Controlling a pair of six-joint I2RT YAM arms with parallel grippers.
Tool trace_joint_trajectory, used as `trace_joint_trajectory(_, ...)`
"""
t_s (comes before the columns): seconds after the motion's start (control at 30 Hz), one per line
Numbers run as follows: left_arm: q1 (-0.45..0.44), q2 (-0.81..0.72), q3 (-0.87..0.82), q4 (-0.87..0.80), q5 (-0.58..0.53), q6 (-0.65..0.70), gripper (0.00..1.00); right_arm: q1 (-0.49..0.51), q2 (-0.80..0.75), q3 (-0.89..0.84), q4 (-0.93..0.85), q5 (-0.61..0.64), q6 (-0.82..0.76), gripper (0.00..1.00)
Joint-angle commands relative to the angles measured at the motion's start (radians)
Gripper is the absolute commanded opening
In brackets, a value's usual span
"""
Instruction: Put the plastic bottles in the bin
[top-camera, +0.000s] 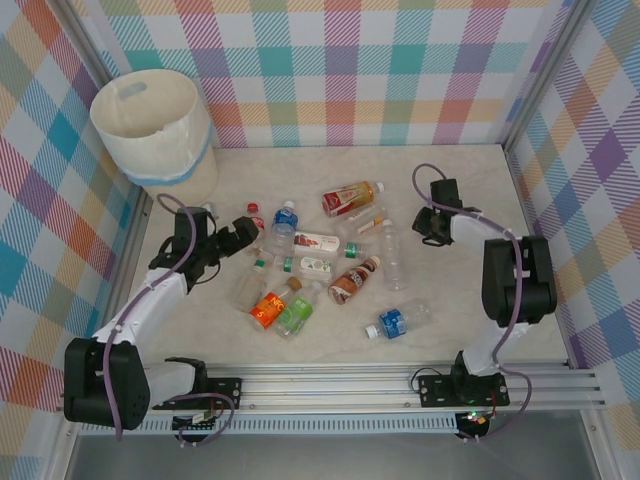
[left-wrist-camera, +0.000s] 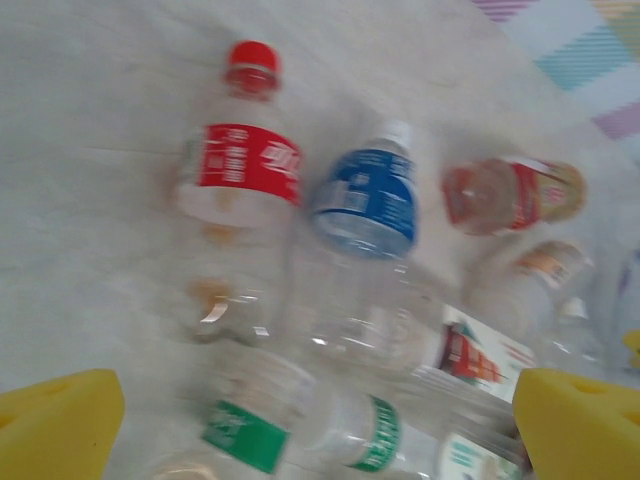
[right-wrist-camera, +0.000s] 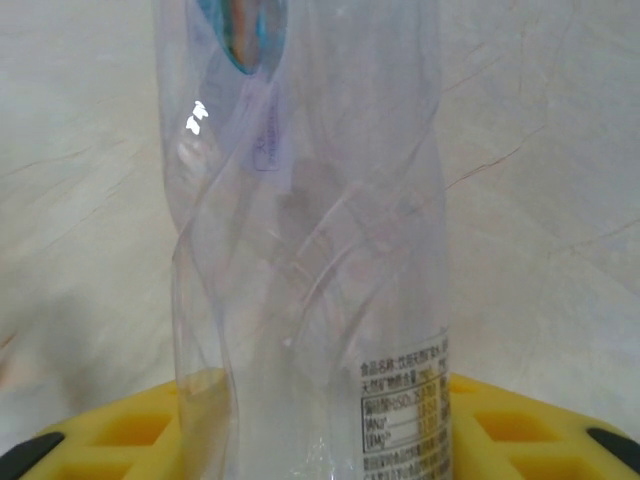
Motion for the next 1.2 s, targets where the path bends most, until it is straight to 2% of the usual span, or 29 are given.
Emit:
trace_joint_trajectory(0.0, -0.045, 0.035, 0.044, 0.172, 0.217, -0.053, 1.00, 0.055, -0.151, -0.047, 0.087, -0.060, -0.089, 0.46)
trace_joint_trajectory(0.1, -0.102, 0.092, 0.089, 0.277, 0.343, -0.091, 1.00, 0.108, -0.269, -0.112, 0.142, -0.163, -0.147, 0.47)
trace_joint_trajectory(0.2, -0.177, 0.150, 0.163, 0.309, 0.388, -0.096, 1.00, 0.159, -0.358, -0.143, 0.156, -0.314, -0.192, 0.48)
trace_joint_trajectory(0.3, -0.255, 0.217, 0.258, 0.296, 0.396, -0.099, 1.00, 0.219, -0.412, -0.159, 0.164, -0.417, -0.215, 0.49)
trace_joint_trajectory(0.43, -0.338, 0.297, 0.356, 0.296, 0.326, -0.140, 1.00, 0.271, -0.450, -0.181, 0.223, -0.542, -0.201, 0.50)
trace_joint_trajectory(0.7, -0.377, 0.400, 0.450, 0.302, 0.229, -0.219, 1.00, 0.361, -0.449, -0.150, 0.240, -0.640, -0.201, 0.52)
trace_joint_trajectory(0.87, -0.387, 0.422, 0.466, 0.325, 0.258, -0.233, 1.00, 0.407, -0.418, -0.111, 0.219, -0.638, -0.208, 0.53)
trace_joint_trajectory(0.97, -0.389, 0.423, 0.466, 0.322, 0.261, -0.235, 0.93, 0.432, -0.411, -0.098, 0.219, -0.629, -0.221, 0.54)
trace_joint_trajectory(1.03, -0.389, 0.424, 0.470, 0.305, 0.262, -0.235, 0.80, 0.443, -0.412, -0.095, 0.218, -0.609, -0.225, 0.54)
trace_joint_trajectory(1.17, -0.389, 0.421, 0.475, 0.296, 0.280, -0.237, 0.63, 0.450, -0.423, -0.099, 0.211, -0.571, -0.228, 0.55)
